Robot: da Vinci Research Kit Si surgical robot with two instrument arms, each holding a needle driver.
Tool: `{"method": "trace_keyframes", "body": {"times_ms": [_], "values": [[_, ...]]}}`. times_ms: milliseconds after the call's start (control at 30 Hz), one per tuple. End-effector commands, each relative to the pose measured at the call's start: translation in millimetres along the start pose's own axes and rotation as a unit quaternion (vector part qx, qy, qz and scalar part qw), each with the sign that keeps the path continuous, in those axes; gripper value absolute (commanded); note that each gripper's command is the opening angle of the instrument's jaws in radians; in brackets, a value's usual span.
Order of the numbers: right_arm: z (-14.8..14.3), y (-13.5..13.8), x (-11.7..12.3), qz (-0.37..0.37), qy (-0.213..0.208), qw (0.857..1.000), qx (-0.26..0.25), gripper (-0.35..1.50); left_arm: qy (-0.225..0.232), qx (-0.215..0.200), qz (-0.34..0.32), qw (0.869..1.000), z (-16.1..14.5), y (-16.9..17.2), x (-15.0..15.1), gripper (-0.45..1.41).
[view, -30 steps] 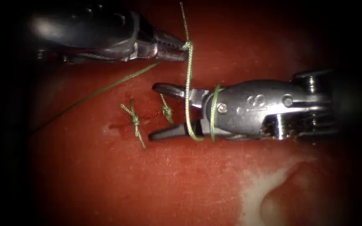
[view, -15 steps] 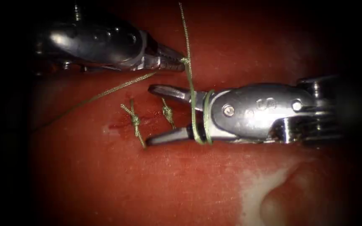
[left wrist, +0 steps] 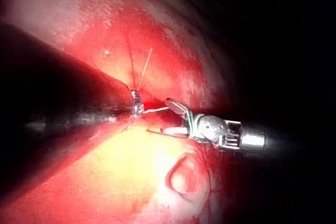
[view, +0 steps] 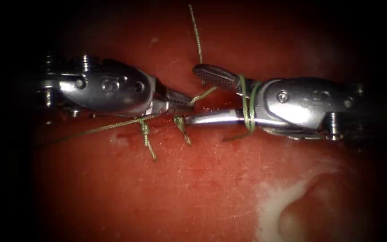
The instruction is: Wound Closure
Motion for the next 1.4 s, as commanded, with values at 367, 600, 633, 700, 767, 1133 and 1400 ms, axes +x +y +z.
{"method": "trace_keyframes", "body": {"times_ms": [367, 600, 633, 700, 767, 1133, 1400], "values": [[1.4, 0.9, -1.6, 0.074, -0.035, 0.992, -0.095, 0.59, -0.001, 0.002, 0.001, 1.0, 0.9, 2.1, 1.1, -0.35], [3.4, 2.5, -2.4, 0.084, -0.048, 0.987, -0.129, 0.64, -0.002, 0.006, 0.001, 1.0, 0.6, 1.1, 1.4, -0.35], [3.5, 2.8, -2.3, 0.085, -0.048, 0.986, -0.134, 0.64, -0.002, 0.007, 0.0, 1.0, 0.6, 1.0, 1.5, -0.35], [4.0, 3.3, -2.1, 0.078, -0.05, 0.985, -0.146, 0.64, -0.001, 0.007, 0.0, 1.0, 0.4, 0.5, 1.6, -0.35], [4.6, 3.7, -2.0, 0.071, -0.049, 0.984, -0.158, 0.62, 0.0, 0.01, -0.001, 1.0, 0.2, -0.1, 1.7, -0.35], [6.5, 5.5, -3.0, 0.05, -0.062, 0.979, -0.19, 0.61, 0.009, 0.024, -0.013, 1.0, -0.5, -4.2, 1.8, -0.35], [7.8, 6.3, -3.7, 0.048, -0.076, 0.976, -0.199, 0.59, 0.01, 0.024, -0.016, 1.0, -0.5, -4.8, 1.7, -0.35]]}}
